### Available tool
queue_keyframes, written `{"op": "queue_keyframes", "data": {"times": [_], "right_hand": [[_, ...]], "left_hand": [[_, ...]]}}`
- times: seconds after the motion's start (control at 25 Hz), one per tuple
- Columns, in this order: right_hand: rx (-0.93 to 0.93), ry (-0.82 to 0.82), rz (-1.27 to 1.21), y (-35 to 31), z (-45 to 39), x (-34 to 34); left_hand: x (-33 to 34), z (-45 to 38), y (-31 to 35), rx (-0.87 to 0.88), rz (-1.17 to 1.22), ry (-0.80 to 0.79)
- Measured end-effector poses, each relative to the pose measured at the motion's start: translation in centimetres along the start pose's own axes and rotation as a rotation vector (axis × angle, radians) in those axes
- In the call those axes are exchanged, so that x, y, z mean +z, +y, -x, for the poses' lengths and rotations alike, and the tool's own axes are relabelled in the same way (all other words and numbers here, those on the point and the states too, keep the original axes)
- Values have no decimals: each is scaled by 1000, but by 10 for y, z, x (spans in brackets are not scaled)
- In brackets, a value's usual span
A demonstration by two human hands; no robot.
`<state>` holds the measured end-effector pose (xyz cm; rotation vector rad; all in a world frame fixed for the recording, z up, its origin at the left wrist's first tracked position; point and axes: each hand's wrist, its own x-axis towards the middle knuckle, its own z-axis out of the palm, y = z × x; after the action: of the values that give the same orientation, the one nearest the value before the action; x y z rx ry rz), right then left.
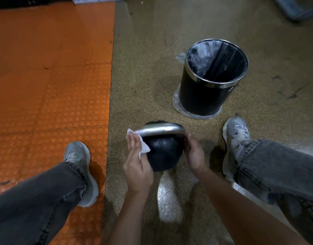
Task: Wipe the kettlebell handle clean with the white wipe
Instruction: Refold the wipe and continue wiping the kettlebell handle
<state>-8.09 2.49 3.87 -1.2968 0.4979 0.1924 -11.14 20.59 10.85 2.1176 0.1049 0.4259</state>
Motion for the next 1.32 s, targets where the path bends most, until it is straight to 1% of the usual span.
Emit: {"op": "queue_keyframes", "data": {"times": [0.08,0.16,0.24,0.32,0.44,0.52,0.6,0.68,0.84,0.96,1.12,1.28,1.32], "right_hand": [[-13,12,25,0,0,-1],[26,9,20,2,0,-1],[26,12,14,3,-1,-2],[-1,29,21,3,-2,-1],[34,18,13,4,-1,0],[25,19,-5,4,0,-1],[10,4,-2,1,-1,-1],[36,9,11,2,-1,0],[-18,19,15,0,0,1],[21,11,18,0,-1,0],[-28,13,20,2,-2,1],[24,8,0,2,-2,-1],[12,3,7,2,-1,-1]], "left_hand": [[1,1,0,-17,-15,-9],[7,0,2,14,-53,-34],[12,3,4,26,-68,-30],[14,9,3,-4,-64,-34],[21,15,3,-27,-119,-51],[26,15,7,-25,-138,-62],[28,6,9,-50,-138,-35],[29,5,5,-72,-151,-23],[26,15,9,-45,-167,-32],[27,9,0,-65,-205,-43],[25,18,6,-62,-195,-53],[32,9,5,-33,-243,-51],[31,11,5,-38,-232,-43]]}}
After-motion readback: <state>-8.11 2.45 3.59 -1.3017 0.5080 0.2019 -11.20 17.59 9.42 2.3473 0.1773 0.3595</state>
